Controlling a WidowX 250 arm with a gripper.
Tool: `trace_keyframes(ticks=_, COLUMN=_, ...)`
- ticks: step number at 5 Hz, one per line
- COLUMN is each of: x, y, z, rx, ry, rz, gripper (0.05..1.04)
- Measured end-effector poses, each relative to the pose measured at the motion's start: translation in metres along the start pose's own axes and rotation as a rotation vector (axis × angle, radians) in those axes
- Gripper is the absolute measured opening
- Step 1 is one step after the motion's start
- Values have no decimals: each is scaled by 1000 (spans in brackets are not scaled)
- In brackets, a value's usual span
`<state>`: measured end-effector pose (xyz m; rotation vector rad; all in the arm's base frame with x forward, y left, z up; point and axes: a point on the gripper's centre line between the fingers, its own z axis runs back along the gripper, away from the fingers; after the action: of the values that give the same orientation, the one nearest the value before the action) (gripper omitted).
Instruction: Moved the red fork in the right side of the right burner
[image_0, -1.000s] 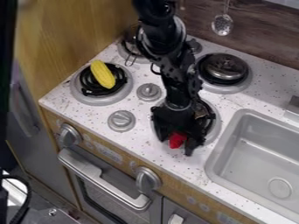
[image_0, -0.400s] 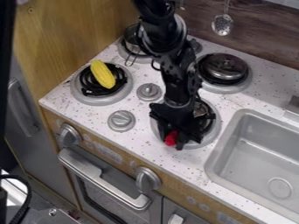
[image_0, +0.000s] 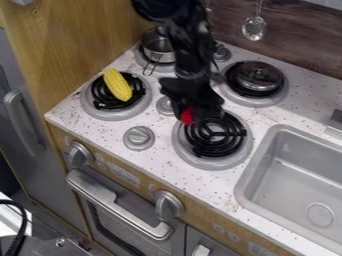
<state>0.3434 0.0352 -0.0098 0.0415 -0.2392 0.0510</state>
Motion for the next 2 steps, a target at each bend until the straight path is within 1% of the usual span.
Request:
trace_keyframes(ticks=1, x=-6, y=18, z=-17, rx=-8, ry=43, rz=42, gripper=433)
trace_keyframes(ticks=2, x=-11, y=30, z=-34, rx=-8, ry=78, rz=57, gripper=433)
